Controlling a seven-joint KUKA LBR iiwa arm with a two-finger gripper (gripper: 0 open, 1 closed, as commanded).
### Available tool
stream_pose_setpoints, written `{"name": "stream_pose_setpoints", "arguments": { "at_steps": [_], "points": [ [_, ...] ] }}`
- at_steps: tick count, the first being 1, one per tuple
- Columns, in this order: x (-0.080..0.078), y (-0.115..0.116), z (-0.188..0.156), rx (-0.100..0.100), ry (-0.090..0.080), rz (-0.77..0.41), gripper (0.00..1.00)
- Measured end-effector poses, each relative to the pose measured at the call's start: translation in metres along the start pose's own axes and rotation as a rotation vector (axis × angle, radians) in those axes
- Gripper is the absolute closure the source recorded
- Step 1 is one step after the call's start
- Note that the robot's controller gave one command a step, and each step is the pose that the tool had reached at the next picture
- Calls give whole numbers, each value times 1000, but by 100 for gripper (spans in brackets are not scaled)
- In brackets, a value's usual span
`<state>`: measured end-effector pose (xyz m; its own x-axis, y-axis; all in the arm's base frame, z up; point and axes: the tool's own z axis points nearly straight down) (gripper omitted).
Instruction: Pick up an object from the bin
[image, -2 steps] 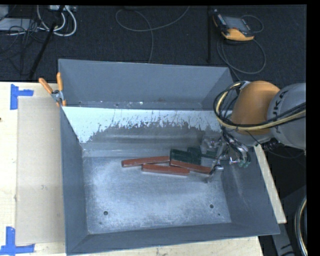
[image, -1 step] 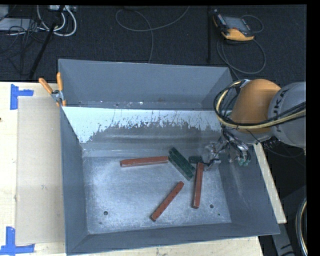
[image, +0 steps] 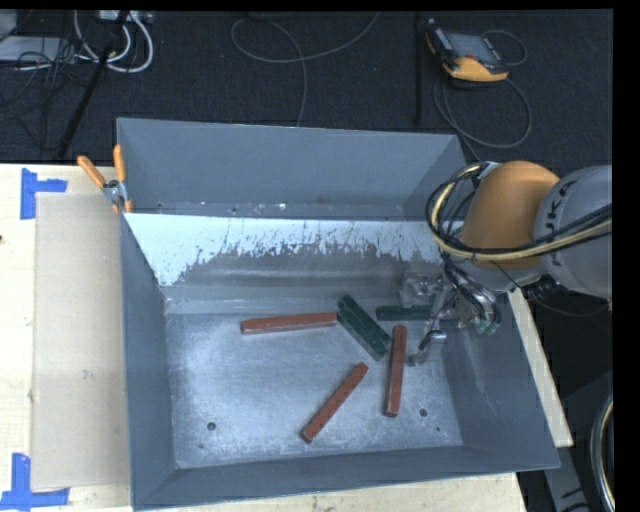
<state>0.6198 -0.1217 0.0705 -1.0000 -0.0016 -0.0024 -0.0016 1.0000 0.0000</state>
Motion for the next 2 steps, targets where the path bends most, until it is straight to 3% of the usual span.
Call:
{"name": "stream_pose_setpoints", "arguments": {
  "at_steps": [1, 2],
  "points": [
    [31, 43, -150, -1, -6, 126, 0],
    [29, 89, -9, -2, 8, -148, 0]
  ]
}}
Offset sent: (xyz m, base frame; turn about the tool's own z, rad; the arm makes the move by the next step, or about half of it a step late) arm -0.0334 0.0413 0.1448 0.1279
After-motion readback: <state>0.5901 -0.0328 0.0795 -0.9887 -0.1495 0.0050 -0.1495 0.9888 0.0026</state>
